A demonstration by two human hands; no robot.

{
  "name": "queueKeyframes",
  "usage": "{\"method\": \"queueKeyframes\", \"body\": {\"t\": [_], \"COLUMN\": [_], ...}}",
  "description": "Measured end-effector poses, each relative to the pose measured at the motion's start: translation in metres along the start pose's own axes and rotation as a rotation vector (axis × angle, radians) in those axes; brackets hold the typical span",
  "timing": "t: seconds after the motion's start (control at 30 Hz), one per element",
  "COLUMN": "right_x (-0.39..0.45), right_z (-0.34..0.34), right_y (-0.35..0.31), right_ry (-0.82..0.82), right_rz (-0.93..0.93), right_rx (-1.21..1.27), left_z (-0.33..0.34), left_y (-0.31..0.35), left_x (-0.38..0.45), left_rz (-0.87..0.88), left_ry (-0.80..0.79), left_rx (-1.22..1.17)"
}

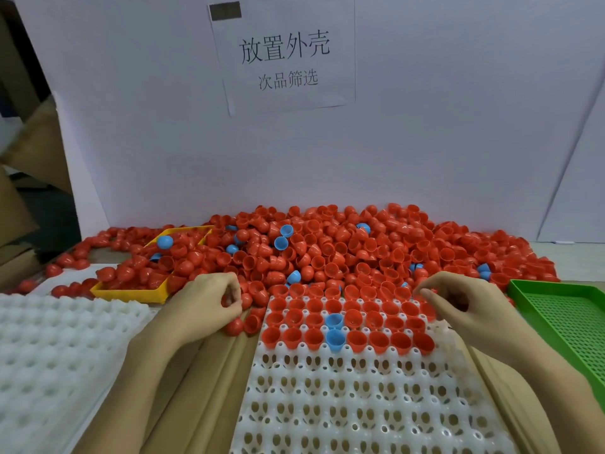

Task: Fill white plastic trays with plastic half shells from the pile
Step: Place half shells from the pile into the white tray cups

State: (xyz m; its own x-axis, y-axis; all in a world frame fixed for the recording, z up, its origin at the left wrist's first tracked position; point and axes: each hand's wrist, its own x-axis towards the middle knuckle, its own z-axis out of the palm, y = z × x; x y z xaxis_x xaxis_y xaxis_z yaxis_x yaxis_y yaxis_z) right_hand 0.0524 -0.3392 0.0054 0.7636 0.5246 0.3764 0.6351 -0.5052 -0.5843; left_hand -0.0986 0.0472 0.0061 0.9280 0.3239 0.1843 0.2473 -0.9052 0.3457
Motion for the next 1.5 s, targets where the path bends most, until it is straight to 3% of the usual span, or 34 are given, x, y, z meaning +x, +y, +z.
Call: {"method": "queueKeyframes", "body": {"t": [0.1,0.17,0.27,0.37,0.4,0.5,0.53,0.8,0.97,1.07,1.2,1.27,1.4,1.5], "right_x": [0.0,0.0,0.0,0.0,0.0,0.0,0.0,-0.001,-0.001,-0.002,-0.009,-0.012,-0.012,-0.011], "right_z": [0.0,0.001,0.004,0.005,0.005,0.003,0.003,0.003,0.001,0.0,0.006,0.014,0.026,0.025], "right_y": [-0.002,-0.002,-0.003,-0.004,-0.004,-0.002,-0.001,-0.004,-0.007,-0.019,-0.049,-0.059,-0.065,-0.063], "right_ry": [0.028,0.019,-0.003,-0.019,-0.021,-0.011,-0.008,-0.009,0.015,-0.006,-0.238,-0.329,-0.237,-0.201], "right_rz": [-0.009,-0.003,0.006,0.014,0.013,0.016,0.015,0.018,-0.007,-0.013,-0.005,-0.019,-0.022,-0.003], "right_rx": [-0.002,-0.018,-0.022,-0.023,-0.025,-0.037,-0.04,-0.036,0.033,0.302,0.612,0.68,0.646,0.674], "left_z": [-0.012,-0.018,-0.013,-0.007,-0.005,0.008,0.014,0.021,0.009,0.01,0.03,0.038,0.039,0.029], "left_y": [-0.011,-0.025,-0.038,-0.025,-0.019,-0.003,-0.002,-0.006,0.012,0.046,0.093,0.107,0.116,0.109], "left_x": [0.003,0.002,0.0,0.001,0.001,0.0,0.0,0.006,0.003,-0.006,-0.021,-0.027,-0.035,-0.031], "left_rz": [-0.161,-0.28,-0.358,-0.142,-0.053,0.142,0.169,0.192,0.181,0.282,0.413,0.509,0.599,0.486], "left_ry": [0.538,0.749,0.665,0.559,0.439,-0.133,-0.227,-0.03,0.198,0.137,0.019,0.038,0.139,0.137], "left_rx": [-0.233,-0.338,-0.207,-0.057,-0.076,-0.107,-0.067,-0.096,-0.531,-0.804,-0.866,-0.839,-0.731,-0.748]}}
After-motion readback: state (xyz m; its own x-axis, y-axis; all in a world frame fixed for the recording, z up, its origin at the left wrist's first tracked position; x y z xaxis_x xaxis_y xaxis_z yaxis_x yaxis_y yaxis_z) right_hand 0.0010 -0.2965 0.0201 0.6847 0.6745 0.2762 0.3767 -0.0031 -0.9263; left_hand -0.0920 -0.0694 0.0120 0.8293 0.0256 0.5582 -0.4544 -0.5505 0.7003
